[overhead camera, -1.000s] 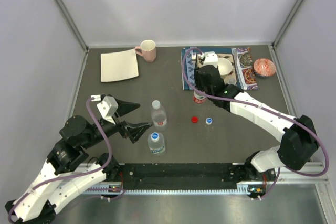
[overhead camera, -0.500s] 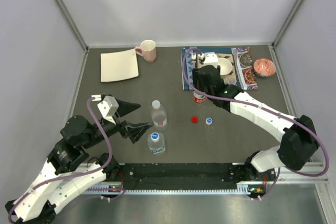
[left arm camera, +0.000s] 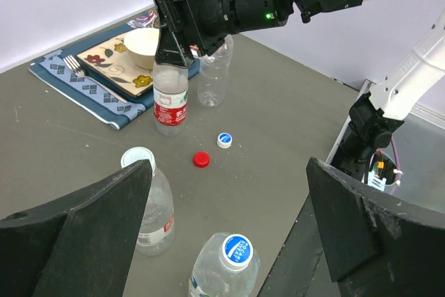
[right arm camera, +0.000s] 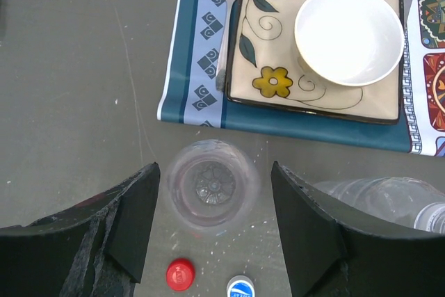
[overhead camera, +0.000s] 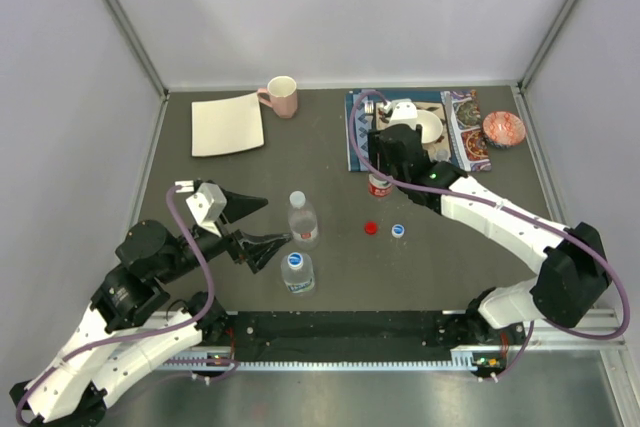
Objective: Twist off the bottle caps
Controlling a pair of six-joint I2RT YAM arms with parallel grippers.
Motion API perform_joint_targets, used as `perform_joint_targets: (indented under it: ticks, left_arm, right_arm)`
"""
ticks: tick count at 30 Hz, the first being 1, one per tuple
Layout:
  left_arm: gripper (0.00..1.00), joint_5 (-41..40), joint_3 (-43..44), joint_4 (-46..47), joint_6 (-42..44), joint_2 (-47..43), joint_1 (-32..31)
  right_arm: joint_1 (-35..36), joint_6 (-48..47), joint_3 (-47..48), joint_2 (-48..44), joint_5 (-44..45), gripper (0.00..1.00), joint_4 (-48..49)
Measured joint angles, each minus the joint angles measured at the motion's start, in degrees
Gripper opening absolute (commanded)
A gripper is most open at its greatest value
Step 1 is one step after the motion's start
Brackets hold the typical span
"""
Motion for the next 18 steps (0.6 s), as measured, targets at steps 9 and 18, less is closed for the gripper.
perform_joint_targets:
  ticks: [9, 18]
  left_arm:
    - [0.99, 0.0, -0.37, 0.0, 0.0, 0.0, 0.0]
    - [0.99, 0.02, -0.42, 0.0, 0.0, 0.0, 0.0]
  right_arm:
    - [0.0, 0.04, 0.0, 0.0, -0.24, 0.59, -0.07]
    - [0.02, 0.04, 0.0, 0.0, -0.24, 0.67, -0.09]
